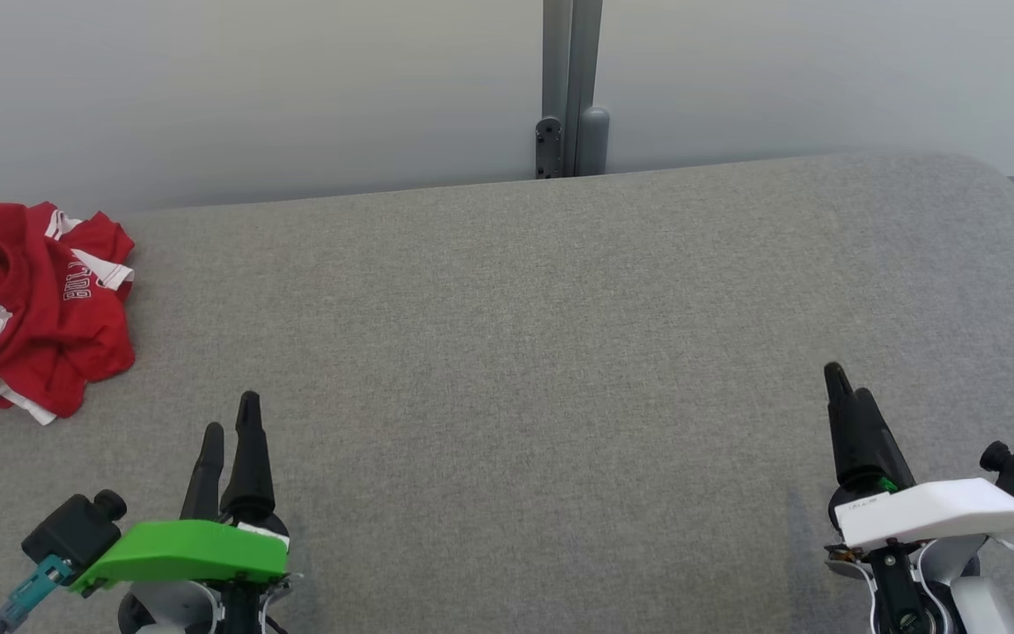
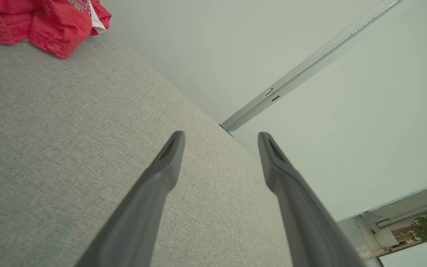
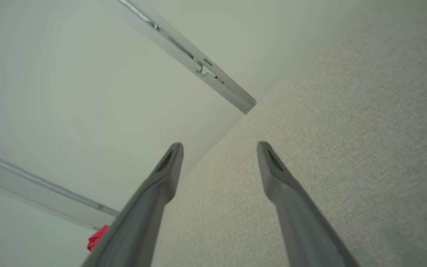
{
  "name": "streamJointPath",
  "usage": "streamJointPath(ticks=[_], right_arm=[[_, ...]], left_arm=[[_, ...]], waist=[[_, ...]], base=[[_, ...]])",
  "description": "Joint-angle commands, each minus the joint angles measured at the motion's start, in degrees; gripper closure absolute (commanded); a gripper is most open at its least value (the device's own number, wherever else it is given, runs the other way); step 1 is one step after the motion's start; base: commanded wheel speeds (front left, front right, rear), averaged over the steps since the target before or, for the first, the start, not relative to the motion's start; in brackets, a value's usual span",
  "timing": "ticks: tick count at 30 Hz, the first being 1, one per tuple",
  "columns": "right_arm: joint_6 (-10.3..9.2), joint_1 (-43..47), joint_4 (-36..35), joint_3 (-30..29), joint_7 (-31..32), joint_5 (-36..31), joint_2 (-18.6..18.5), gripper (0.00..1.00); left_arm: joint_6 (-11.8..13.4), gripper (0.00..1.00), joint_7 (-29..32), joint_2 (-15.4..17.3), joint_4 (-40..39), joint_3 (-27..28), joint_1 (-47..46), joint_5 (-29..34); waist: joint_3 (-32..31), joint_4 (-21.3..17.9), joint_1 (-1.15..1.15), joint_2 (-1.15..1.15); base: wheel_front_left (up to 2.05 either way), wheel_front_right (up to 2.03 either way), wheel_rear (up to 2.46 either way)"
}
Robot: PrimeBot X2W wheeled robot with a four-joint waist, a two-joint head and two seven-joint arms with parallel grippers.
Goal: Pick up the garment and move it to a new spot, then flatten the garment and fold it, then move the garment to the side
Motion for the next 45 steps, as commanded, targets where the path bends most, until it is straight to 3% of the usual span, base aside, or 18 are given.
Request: streamJointPath(ticks=[1, 17, 45], right_arm=[[0.03, -0.3, -1.5, 0.4, -0.7, -2.6, -0.4, 0.00], [0.04, 0.8, -2.6, 3.7, -3.4, -17.1, -0.6, 0.00], [0.05, 1.4, -0.9, 5.1, -7.3, -34.9, -0.7, 0.00]], left_arm=[[0.3, 0.00, -0.7, 0.4, -1.1, -0.1, 0.0, 2.7], [0.7, 0.00, -3.5, 0.5, -0.5, -1.3, 2.1, 18.2], [1.8, 0.00, -7.3, 0.6, 0.0, -2.7, 3.9, 34.5]], waist=[[0.0, 0.0, 0.00, 0.00], [-0.4, 0.0, 0.00, 0.00], [-0.8, 0.1, 0.00, 0.00]], base=[[0.00, 0.00, 0.00], [0.00, 0.00, 0.00], [0.00, 0.00, 0.00]])
